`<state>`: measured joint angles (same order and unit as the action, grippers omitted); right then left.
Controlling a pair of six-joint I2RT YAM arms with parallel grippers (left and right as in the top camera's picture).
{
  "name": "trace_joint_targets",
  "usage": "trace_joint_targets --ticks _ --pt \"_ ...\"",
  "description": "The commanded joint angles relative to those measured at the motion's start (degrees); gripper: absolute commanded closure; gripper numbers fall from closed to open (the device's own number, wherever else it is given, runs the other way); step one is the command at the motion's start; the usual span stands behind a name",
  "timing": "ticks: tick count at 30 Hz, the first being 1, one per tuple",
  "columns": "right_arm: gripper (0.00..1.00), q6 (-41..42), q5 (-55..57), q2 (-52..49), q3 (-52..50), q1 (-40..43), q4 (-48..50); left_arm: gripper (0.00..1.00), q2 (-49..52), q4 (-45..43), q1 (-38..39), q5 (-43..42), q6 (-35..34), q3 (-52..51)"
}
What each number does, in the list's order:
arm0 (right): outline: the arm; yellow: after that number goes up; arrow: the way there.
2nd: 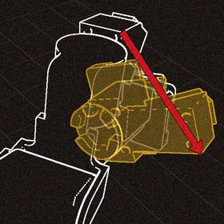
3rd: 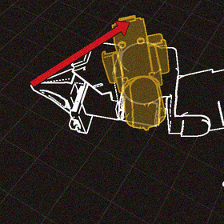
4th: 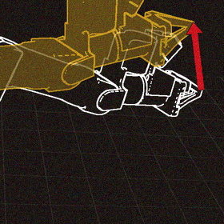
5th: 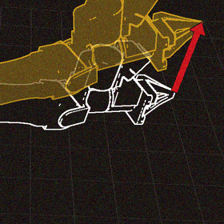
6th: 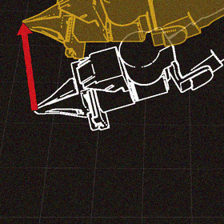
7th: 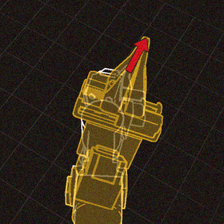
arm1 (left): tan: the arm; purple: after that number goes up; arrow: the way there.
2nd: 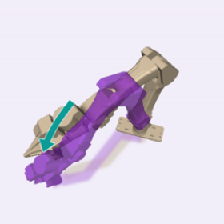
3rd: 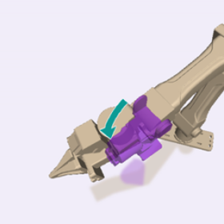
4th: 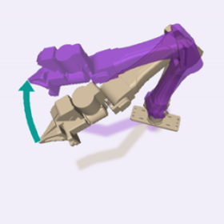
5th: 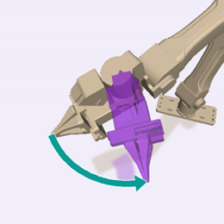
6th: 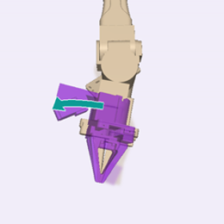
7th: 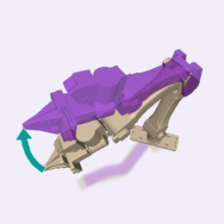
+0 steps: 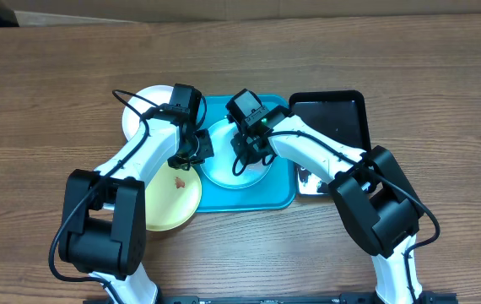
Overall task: Clean dirty plates on tray and stack at the side
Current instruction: 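Scrub the light-blue plate with the sponge in the right gripper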
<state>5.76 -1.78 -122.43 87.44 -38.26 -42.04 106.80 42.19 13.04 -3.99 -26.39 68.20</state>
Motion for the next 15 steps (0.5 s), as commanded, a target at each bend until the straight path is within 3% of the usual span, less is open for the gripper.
trace_joint_targets --ticks 1,8,15 --pt "0.96 0.15 -11.65 -2.32 -0.7 -1.27 -1.38 0.96 0.79 -0.26 0.15 -0.48 1.09 -0.28" --pt "0.96 -0.28 -19.17 0.76 7.06 1.22 -7.61 0.96 0.79 -0.26 0.15 -0.48 1.09 -0.28" --pt "0.96 -3.26 -18.53 6.73 14.34 7.06 -18.64 0.96 0.79 -0.24 0.15 -0.48 1.09 -0.28"
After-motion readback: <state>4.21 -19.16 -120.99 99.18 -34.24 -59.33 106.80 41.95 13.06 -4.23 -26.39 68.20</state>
